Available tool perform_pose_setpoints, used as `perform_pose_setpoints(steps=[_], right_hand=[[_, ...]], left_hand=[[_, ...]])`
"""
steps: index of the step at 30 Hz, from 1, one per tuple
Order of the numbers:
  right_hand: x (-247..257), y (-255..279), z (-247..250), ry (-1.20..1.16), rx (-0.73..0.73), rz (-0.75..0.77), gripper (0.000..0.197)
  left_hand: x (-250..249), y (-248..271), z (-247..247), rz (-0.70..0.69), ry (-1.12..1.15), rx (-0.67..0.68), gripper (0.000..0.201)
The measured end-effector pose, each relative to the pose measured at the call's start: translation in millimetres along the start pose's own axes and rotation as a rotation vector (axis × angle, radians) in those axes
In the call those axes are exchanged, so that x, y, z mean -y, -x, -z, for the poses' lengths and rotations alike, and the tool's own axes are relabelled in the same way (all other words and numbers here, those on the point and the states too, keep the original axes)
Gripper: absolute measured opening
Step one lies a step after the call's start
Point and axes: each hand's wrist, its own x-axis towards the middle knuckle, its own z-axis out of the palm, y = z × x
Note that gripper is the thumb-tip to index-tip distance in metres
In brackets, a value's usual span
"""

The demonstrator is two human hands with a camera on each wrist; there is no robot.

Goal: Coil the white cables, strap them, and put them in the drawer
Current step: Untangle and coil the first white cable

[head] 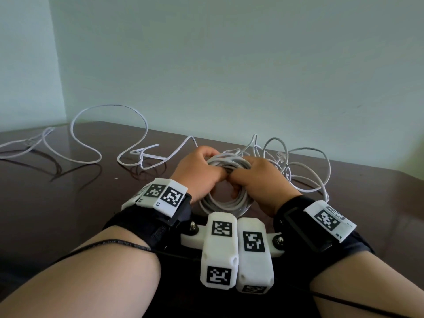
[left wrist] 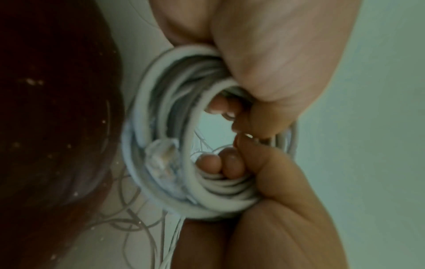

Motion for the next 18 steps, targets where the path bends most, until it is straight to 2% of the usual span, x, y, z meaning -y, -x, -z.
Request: perform_pose_setpoints(steps=[3, 5, 7, 10, 11, 13, 15, 17, 18], right_hand=[[-2, -5, -2, -0.079, -0.108, -0.004, 0.015], [-6, -9, -3, -0.175, -0.201, -0.021, 0.008], [-6, -10, -5, -0.248, -0.237, -0.035, 0.004], [-4, -7, -11, -0.356, -0.218, -0.012, 0.002], [-3, -6, -12, -0.367, -0.198, -0.001, 0.005], [-2, -5, -13, -0.355, -0.161, -0.007, 0.008], [-3, -4, -13, -0.350, -0.131, -0.033, 0.010], [-2, -2, -12, -0.346, -0.122, -0.057, 0.017], [-2, -1, -11, -0.346, -0.133, -0.063, 0.011]], left_hand=[[2, -5, -2, 0.059, 0.205, -0.043, 0.053], [4, -6, -5, 0.146, 0.420, 0.056, 0.059], [4, -5, -8, 0.197, 0.573, 0.153, 0.053], [5, -6, -7, 0.189, 0.622, 0.052, 0.030], [5, -6, -5, 0.176, 0.596, 0.002, 0.021], [5, -7, -1, 0.109, 0.382, -0.065, 0.005], [4, -7, 1, 0.034, 0.115, -0.076, 0.016], [3, -8, 4, -0.030, -0.062, -0.045, 0.010], [2, -9, 5, -0.045, -0.120, -0.014, 0.008]])
